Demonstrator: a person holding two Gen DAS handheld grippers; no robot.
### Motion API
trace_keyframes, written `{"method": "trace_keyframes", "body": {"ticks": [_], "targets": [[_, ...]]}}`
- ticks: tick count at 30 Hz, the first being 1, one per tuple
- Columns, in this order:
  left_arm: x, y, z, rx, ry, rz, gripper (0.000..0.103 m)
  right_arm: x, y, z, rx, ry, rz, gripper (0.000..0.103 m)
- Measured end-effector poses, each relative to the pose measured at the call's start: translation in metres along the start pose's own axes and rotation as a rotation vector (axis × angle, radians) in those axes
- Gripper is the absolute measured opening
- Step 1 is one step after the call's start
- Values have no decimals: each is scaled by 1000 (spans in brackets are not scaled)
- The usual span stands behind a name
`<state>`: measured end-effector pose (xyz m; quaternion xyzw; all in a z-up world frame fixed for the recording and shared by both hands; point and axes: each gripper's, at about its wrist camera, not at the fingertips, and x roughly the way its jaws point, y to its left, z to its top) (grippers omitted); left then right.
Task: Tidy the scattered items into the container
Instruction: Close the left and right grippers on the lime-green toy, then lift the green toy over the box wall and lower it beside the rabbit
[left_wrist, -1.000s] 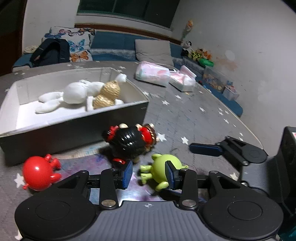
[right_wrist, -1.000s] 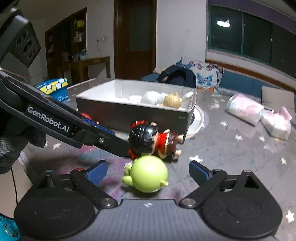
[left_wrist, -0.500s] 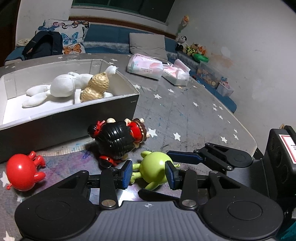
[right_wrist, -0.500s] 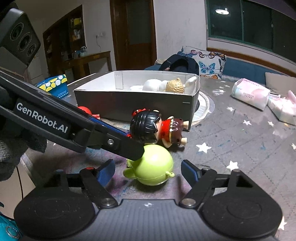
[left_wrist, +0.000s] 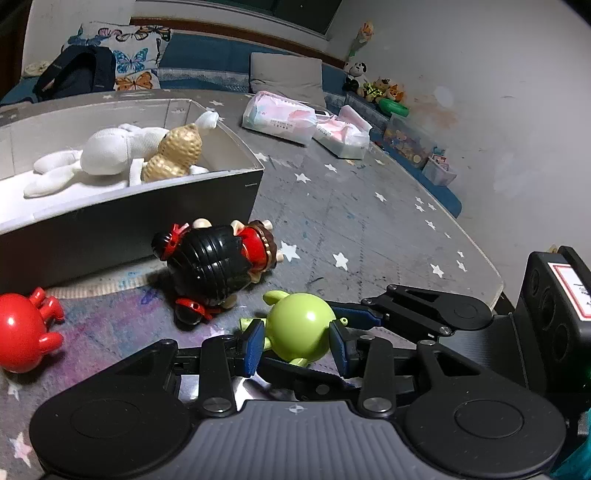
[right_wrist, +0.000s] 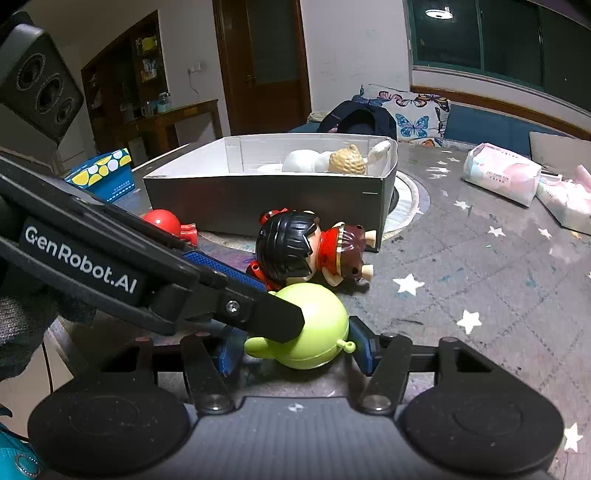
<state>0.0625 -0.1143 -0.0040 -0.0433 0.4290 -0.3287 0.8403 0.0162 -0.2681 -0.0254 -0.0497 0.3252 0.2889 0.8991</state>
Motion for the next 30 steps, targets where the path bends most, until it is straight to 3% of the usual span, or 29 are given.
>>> {"method": "trace_keyframes", "body": {"ticks": [6, 13, 23, 30], "targets": [[-2, -1, -2, -11, 0, -14, 41, -3, 5, 2, -14, -5, -17, 59], [-21, -3, 7, -3, -66, -20, 40, -13, 11, 20, -61, -41, -26, 59], [-61, 19, 54, 1, -216, 43, 40, -3, 24, 91, -184, -127, 13, 59], [-65, 70, 89, -70, -242, 85, 40, 46, 30, 142, -230, -99, 76, 59]]}}
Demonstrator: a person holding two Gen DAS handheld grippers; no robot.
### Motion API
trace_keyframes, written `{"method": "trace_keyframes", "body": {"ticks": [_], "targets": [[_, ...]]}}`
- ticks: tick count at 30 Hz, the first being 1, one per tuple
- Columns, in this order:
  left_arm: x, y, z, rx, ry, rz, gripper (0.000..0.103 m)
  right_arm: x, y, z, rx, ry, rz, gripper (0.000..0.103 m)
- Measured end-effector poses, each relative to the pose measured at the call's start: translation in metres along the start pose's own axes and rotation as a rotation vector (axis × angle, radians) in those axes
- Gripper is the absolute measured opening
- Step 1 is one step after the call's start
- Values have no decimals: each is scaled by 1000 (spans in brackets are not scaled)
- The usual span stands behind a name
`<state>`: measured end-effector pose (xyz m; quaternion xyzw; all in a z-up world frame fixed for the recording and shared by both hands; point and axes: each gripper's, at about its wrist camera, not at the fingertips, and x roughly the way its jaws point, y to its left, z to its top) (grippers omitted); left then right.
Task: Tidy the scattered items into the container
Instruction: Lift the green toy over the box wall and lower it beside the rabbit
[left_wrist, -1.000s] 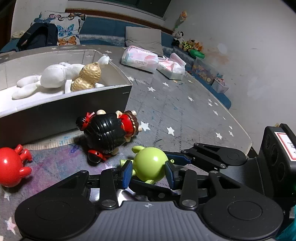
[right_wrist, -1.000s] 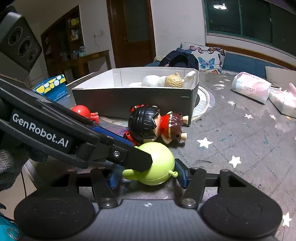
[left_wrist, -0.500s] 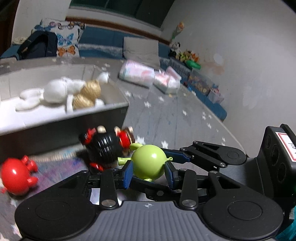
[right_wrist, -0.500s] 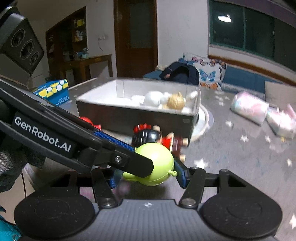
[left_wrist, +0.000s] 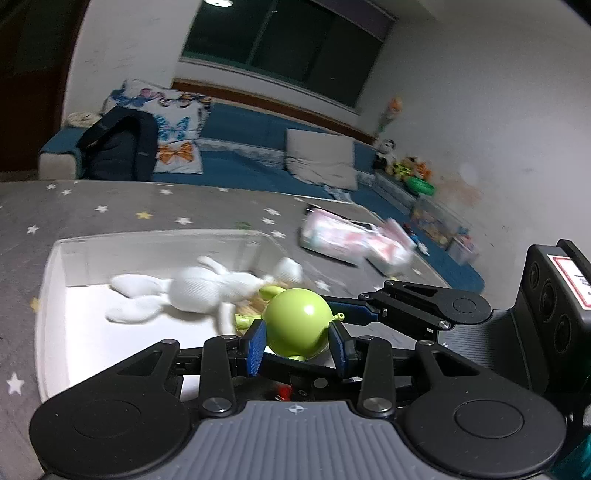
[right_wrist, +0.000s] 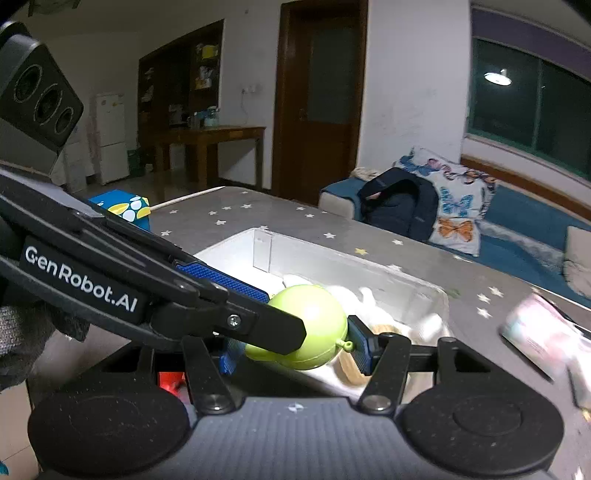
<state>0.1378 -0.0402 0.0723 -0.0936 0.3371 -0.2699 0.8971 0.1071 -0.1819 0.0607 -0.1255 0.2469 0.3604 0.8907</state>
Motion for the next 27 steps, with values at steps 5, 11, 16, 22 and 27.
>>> {"method": "trace_keyframes", "body": {"ticks": [5, 11, 16, 22, 27], "targets": [[18, 38, 17, -68, 25, 13, 40, 43, -10, 18, 18, 53, 51, 59], [44, 71, 22, -134, 82, 11, 40, 87, -25, 23, 60, 154, 93, 59], [56, 86, 21, -170, 119, -3, 39, 108, -34, 21, 91, 225, 114, 59], [68, 95, 19, -195, 143, -3, 39, 125, -37, 17, 106, 283, 115, 59], [73, 101, 18, -217, 149, -5, 37, 132, -37, 17, 104, 312, 103, 59]]}}
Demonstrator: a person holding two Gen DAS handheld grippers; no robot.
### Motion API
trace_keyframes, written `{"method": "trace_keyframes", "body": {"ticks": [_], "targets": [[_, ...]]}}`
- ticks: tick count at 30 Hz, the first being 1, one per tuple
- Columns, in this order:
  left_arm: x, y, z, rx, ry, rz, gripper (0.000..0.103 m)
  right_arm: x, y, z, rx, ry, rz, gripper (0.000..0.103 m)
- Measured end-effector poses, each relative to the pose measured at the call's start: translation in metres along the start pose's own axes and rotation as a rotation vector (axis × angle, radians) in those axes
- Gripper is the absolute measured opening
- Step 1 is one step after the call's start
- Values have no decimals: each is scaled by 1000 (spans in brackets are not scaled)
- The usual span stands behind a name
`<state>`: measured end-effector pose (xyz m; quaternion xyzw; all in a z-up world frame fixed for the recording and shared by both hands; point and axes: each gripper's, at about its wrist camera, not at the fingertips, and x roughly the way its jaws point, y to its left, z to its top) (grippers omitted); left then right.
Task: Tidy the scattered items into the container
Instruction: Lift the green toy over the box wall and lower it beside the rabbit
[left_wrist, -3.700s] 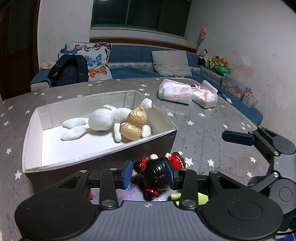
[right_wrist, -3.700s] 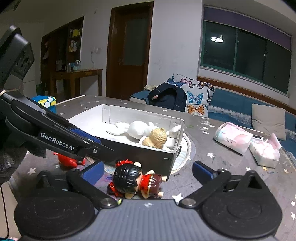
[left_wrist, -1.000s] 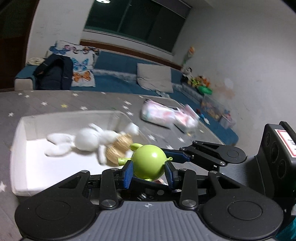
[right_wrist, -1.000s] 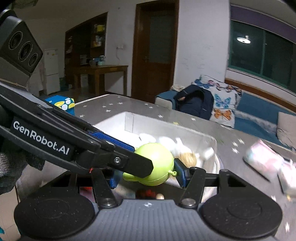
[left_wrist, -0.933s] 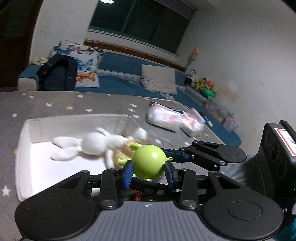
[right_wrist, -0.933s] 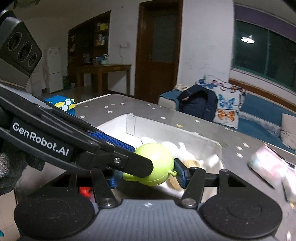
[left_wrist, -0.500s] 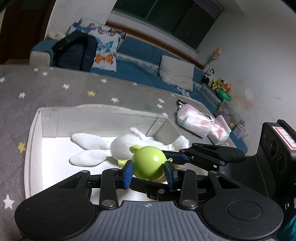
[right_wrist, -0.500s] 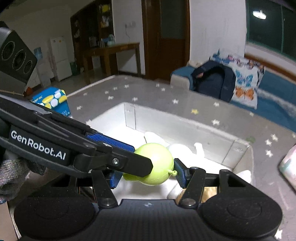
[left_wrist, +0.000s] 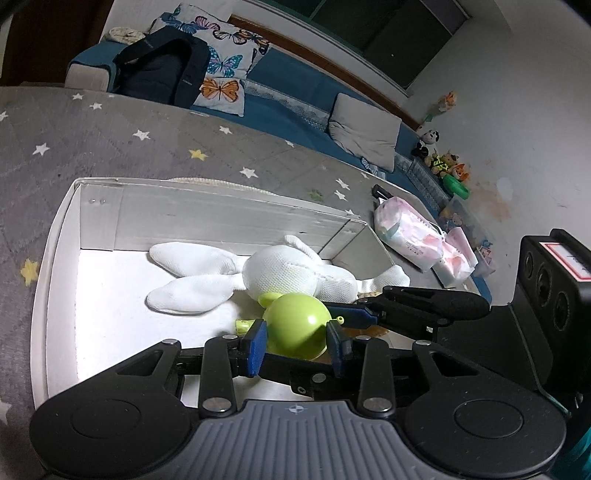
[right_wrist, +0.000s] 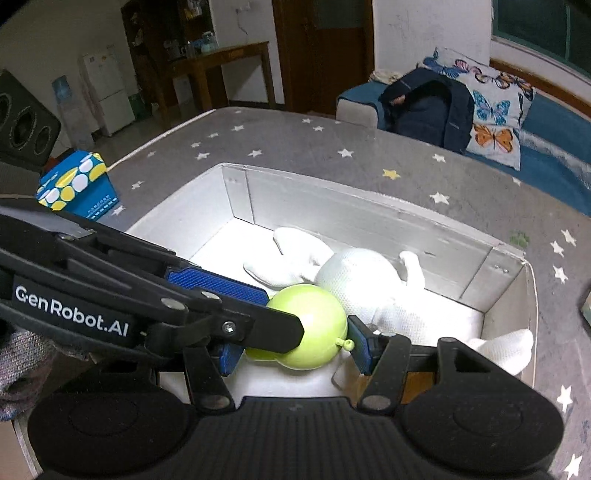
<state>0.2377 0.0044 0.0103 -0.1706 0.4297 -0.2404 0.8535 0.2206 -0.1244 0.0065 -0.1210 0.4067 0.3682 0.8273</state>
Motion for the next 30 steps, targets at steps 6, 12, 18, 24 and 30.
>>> {"method": "trace_keyframes", "body": {"ticks": [6, 12, 18, 24, 30], "targets": [[1, 6, -1, -20, -2, 2, 37, 9, 3, 0, -26, 35, -14, 59], [1, 7, 0, -27, -8, 10, 37, 12, 4, 2, -36, 51, -24, 59], [1, 7, -2, -21, -7, 21, 37, 13, 4, 3, -44, 56, -33, 59], [1, 6, -2, -19, -14, 28, 37, 12, 5, 3, -52, 53, -37, 59], [-3, 2, -2, -8, -28, 40, 37, 8, 6, 2, -53, 32, -42, 60]]}}
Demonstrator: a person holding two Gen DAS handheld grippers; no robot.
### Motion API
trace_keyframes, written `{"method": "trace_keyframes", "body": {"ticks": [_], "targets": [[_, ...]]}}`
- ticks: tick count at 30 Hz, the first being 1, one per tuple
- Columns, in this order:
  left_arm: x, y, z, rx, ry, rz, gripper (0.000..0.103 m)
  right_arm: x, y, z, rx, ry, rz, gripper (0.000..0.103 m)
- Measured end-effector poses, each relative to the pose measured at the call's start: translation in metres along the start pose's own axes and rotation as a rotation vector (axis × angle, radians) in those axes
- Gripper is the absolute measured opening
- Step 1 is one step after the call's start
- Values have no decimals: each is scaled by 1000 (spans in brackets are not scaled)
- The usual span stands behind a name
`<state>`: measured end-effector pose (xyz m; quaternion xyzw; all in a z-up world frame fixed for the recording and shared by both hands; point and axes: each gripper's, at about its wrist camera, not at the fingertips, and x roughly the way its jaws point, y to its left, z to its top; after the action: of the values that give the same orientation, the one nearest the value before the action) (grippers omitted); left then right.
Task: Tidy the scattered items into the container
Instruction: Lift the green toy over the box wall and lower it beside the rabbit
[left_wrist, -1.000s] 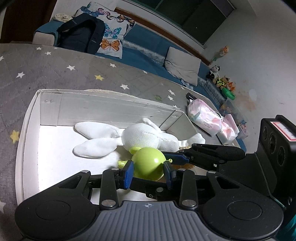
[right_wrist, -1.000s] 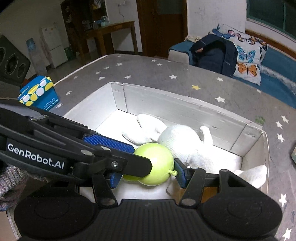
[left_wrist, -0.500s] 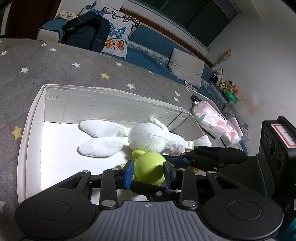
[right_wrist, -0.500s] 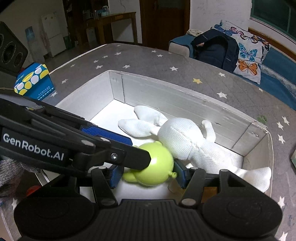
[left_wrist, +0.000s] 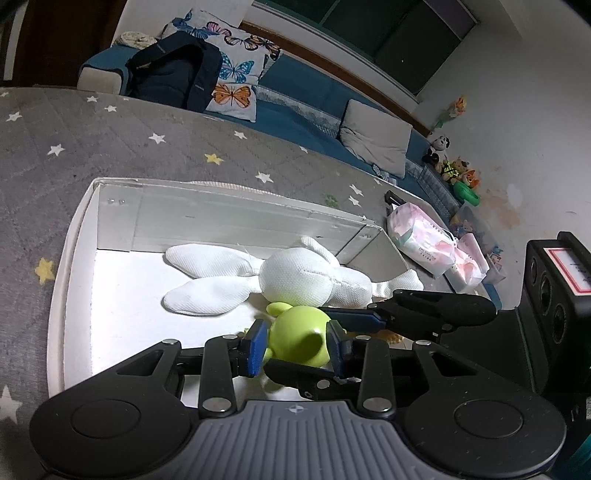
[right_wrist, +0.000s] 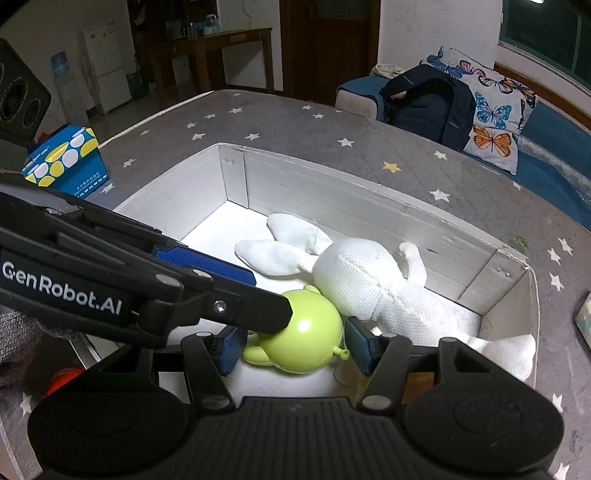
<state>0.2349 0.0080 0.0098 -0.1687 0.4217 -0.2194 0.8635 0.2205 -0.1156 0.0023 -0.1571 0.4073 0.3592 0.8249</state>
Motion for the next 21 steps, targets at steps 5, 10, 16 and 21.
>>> {"method": "trace_keyframes", "body": {"ticks": [5, 10, 16, 21], "targets": [[-8, -7, -1, 14, -18, 7, 37, -12, -2, -1, 15, -42, 0, 61], [-17, -18, -3, 40, -36, 17, 37, -30, -1, -4, 15, -89, -14, 67], [-30, -36, -10, 72, -64, 15, 37, -54, 2, -13, 10, -139, -36, 68], [-42, -55, -20, 112, -85, 13, 37, -76, 7, -24, -6, -181, -60, 72]]}}
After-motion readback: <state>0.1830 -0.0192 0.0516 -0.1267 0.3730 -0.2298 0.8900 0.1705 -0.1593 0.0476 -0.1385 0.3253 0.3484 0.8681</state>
